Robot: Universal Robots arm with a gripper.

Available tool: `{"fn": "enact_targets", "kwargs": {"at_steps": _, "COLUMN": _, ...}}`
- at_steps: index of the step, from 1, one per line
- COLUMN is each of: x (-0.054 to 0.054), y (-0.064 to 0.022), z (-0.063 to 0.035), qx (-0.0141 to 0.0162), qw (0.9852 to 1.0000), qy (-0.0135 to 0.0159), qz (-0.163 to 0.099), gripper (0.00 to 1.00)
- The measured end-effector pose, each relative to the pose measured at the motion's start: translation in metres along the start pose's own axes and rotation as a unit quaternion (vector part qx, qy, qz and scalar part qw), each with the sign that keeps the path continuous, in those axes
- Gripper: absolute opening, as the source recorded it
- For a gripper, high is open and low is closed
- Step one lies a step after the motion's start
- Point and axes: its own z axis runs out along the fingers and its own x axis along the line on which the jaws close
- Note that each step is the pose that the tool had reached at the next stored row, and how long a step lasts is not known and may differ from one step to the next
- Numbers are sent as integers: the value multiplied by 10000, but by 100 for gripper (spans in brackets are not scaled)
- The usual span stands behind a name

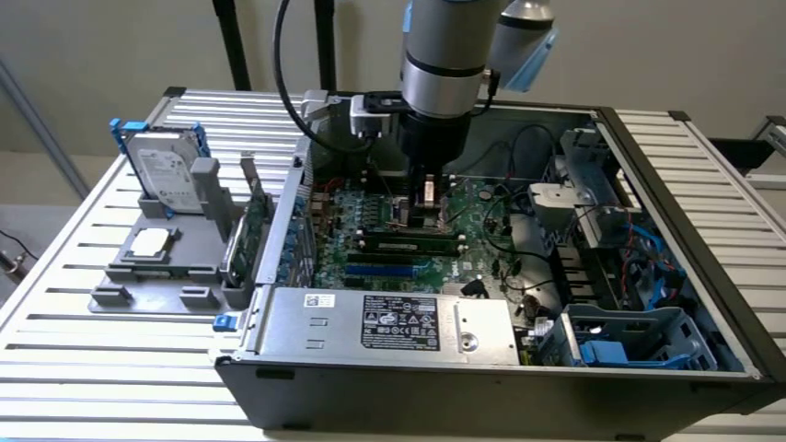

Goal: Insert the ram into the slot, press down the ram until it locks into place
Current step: 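Press down the ram until it locks into place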

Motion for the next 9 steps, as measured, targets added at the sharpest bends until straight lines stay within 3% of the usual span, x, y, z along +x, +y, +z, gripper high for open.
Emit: {"fn": "enact_targets", "kwargs": {"at_steps": 9, "x": 0, "y": 0, "z": -1, "qx": 0, "qw": 10000, "qy": 0, "qz": 0, "gripper": 11}}
